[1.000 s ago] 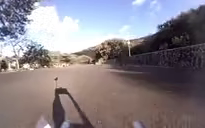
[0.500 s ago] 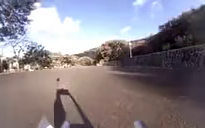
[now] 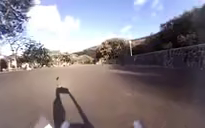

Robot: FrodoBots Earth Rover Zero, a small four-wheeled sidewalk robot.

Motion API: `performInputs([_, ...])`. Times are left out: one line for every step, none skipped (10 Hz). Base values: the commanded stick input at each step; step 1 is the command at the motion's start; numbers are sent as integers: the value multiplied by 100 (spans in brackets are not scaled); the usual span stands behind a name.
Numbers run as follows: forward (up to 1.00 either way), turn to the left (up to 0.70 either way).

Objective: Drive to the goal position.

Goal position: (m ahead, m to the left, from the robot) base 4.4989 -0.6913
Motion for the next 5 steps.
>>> performInputs([69, 2])
performInputs([69, 2])
performInputs([69, 2])
performInputs([69, 2])
performInputs([69, 2])
